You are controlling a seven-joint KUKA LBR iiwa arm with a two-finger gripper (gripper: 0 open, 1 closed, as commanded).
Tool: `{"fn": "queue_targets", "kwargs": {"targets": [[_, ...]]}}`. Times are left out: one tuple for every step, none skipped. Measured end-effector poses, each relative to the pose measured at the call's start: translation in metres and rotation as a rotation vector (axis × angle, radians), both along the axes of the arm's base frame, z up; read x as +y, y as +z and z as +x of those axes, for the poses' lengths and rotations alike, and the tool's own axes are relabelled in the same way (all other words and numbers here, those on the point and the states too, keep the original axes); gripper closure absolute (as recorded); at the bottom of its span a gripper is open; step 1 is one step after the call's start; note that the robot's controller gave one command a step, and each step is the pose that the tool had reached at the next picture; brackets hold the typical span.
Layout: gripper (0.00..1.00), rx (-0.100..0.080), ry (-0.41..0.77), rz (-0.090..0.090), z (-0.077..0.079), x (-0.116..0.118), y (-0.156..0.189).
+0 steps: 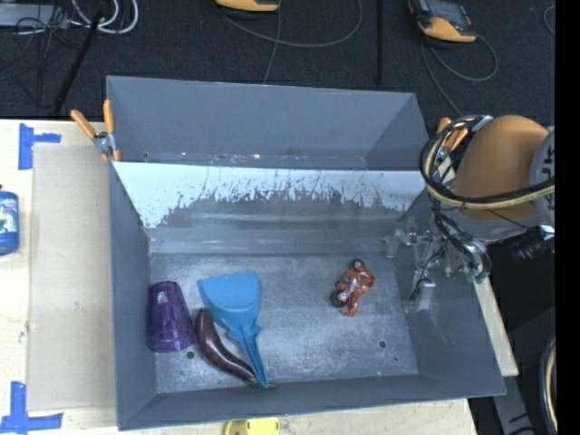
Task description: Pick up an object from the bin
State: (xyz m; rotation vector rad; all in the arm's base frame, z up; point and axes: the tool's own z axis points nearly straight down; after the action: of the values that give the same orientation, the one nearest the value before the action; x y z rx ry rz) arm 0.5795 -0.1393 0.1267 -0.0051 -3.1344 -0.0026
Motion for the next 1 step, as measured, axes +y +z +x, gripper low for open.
{"fn": "queue_targets", "kwargs": {"targets": [[0.0, -0.007, 0.003, -0.001, 0.0017, 0.0004, 0.0049]]}}
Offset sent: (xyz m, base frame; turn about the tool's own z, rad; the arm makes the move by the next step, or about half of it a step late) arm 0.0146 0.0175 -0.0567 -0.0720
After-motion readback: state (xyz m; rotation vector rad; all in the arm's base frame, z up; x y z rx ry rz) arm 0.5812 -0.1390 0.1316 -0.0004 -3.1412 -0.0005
